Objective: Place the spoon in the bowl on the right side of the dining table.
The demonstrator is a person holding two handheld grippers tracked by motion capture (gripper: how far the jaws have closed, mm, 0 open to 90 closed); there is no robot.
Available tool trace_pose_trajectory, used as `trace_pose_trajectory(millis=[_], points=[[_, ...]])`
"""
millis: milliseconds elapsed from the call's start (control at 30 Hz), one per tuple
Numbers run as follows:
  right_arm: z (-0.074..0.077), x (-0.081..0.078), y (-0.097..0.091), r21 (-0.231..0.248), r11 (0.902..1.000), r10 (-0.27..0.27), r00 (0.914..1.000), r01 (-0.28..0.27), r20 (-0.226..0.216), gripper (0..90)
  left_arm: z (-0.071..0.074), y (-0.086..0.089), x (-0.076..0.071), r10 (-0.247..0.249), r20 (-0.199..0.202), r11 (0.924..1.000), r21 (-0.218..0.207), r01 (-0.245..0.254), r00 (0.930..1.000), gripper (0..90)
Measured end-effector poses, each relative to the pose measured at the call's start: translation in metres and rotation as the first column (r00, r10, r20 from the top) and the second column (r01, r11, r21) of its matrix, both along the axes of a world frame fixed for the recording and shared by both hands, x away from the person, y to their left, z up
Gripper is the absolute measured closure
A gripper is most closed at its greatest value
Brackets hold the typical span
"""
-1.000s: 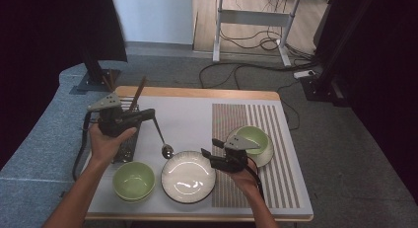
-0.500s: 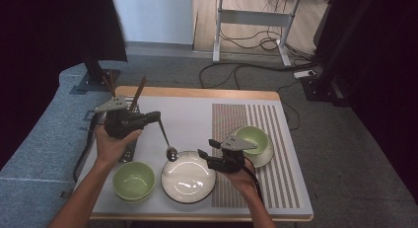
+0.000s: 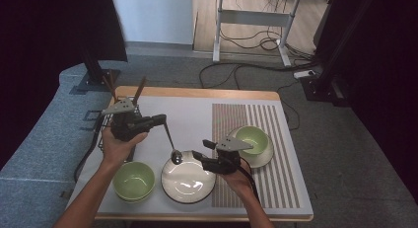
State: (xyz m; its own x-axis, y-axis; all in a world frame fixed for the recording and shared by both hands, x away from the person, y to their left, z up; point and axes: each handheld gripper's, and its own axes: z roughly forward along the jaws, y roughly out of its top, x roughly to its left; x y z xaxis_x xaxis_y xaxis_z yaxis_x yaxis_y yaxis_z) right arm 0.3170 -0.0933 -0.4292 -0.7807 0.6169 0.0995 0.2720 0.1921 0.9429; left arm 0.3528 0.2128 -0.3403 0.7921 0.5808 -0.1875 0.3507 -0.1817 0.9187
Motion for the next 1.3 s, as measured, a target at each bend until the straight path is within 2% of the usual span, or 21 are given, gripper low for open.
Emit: trace_pose_trajectory(millis=[100, 167, 400, 667, 933, 1300], points=[[-0.001, 0.001, 0.0, -0.001, 1.0, -0.005, 1.0, 0.005, -0.007, 43.2, 0.0, -0.004, -0.001, -0.006, 0.002, 1.0, 0.003, 0.006, 1.0, 90.0], [0.0, 0.001, 0.0, 0.019, 0.9998, 0.002, 0.9998, -0.001, -0.02, 43.3, 0.0, -0.005, -0.001, -0.009, 0.001, 1.0, -0.002, 0.009, 1.0, 90.0], [0.0, 0.0, 0.005, 0.0, 1.0, 0.006, 0.9997, -0.006, -0.022, 43.3, -0.005, -0.012, -0.001, -0.022, -0.009, 0.9998, -0.003, 0.022, 0.9997, 90.0], [-0.001, 0.001, 0.009, 0.001, 0.9998, 0.018, 0.9997, -0.018, -0.017, 43.5, -0.006, -0.017, 0.0, -0.036, -0.02, 0.9992, -0.02, 0.036, 0.9991, 90.0], [-0.001, 0.001, 0.014, -0.003, 0.9996, 0.027, 0.9995, -0.027, -0.015, 43.8, -0.002, -0.028, -0.004, -0.061, -0.006, 0.9981, -0.007, 0.061, 0.9981, 90.0], [-0.002, 0.002, 0.016, -0.006, 0.9995, 0.031, 0.9995, -0.031, -0.01, 47.3, -0.005, -0.041, -0.004, -0.084, -0.019, 0.9964, -0.011, 0.083, 0.9963, 90.0]])
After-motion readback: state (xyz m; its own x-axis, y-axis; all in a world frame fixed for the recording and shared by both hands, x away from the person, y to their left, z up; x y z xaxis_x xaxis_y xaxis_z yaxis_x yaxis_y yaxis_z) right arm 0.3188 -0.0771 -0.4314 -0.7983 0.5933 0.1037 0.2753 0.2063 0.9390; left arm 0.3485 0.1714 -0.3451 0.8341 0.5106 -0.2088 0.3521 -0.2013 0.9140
